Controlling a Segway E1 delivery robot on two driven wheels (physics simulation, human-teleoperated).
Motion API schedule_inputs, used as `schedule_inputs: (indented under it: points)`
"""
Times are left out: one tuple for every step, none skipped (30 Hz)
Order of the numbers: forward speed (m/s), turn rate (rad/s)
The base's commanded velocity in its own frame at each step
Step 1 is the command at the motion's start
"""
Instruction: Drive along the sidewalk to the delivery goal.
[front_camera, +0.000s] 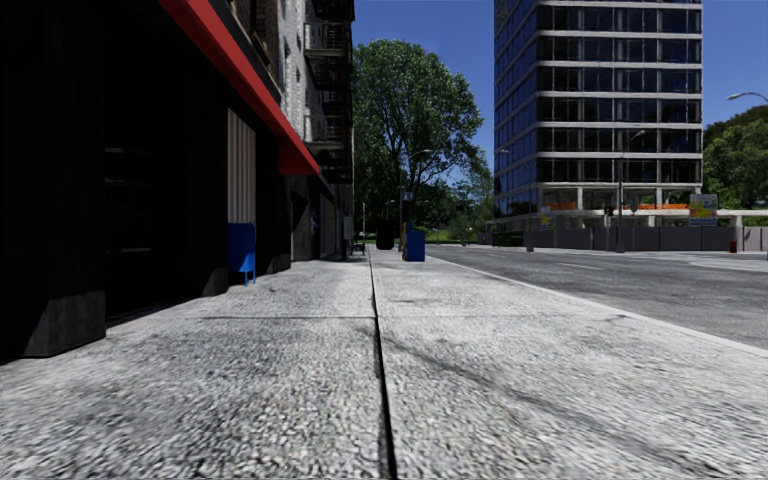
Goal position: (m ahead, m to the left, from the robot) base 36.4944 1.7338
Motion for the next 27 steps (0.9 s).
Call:
schedule_inputs:
  points:
    - [2.0, 0.0]
    - [2.0, 0.0]
    - [2.0, 0.0]
    - [2.0, 0.0]
    - [2.0, 0.0]
    - [2.0, 0.0]
    - [2.0, 0.0]
    - [2.0, 0.0]
    - [2.0, 0.0]
    - [2.0, 0.0]
    - [2.0, 0.0]
    - [2.0, 0.0]
    - [2.0, 0.0]
    - [2.0, 0.0]
    - [2.0, 0.0]
    - [2.0, 0.0]
    - [2.0, 0.0]
    - [2.0, 0.0]
    - [2.0, 0.0]
    - [2.0, 0.0]
    - [2.0, 0.0]
    - [2.0, 0.0]
    - [2.0, 0.0]
    - [2.0, 0.0]
    - [2.0, 0.0]
    - [2.0, 0.0]
    - [2.0, 0.0]
